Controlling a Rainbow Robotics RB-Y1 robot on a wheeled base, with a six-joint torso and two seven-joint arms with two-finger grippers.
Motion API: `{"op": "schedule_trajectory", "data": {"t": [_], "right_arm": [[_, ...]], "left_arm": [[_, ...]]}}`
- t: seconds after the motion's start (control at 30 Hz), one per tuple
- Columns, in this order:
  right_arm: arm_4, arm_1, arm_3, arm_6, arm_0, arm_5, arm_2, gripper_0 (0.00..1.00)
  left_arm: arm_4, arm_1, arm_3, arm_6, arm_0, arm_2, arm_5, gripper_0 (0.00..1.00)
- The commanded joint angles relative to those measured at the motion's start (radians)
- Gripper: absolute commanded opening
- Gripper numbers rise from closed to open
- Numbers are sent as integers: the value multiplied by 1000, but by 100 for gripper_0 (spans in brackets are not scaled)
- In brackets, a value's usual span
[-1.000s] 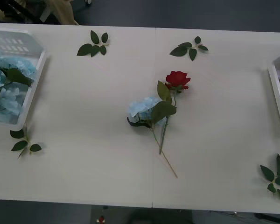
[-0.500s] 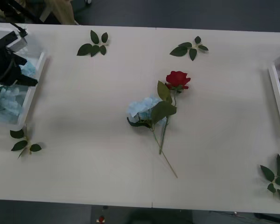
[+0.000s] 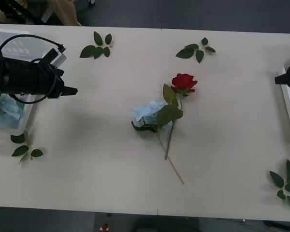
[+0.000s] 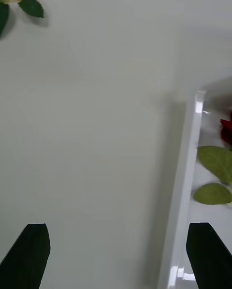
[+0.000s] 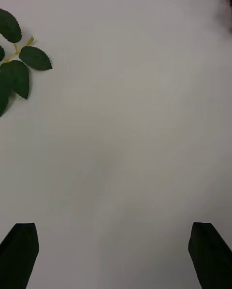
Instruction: Put the red flowers into the right box and the blue flowers into the left box
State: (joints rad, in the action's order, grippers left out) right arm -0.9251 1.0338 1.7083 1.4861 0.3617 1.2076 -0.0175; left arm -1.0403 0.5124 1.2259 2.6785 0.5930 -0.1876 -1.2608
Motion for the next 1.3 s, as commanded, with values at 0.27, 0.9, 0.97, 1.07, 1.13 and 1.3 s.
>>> {"op": "schedule_trajectory", "data": {"t": [0.27, 0.9, 0.97, 1.07, 1.13, 1.3], "right_arm": [[-66, -54, 183, -297, -7, 82, 8, 83], [-54, -239, 162, -489, 46, 81, 4, 83], [-44, -258, 146, -484, 59, 81, -1, 83], [-29, -294, 116, -480, 85, 79, -6, 83], [-11, -324, 85, -474, 108, 81, -13, 83], [74, -348, 47, -472, 154, 72, -84, 83]], "left_arm": [[-76, -81, 27, -51, -30, 17, 121, 91], [-684, -49, 29, 27, -125, 266, 221, 91], [-699, -25, 41, 27, -130, 267, 198, 91], [-699, 24, 109, 27, -160, 272, 189, 91], [-701, 60, 187, 27, -200, 284, 199, 91], [-711, 89, 362, 27, -291, 301, 285, 91]]}}
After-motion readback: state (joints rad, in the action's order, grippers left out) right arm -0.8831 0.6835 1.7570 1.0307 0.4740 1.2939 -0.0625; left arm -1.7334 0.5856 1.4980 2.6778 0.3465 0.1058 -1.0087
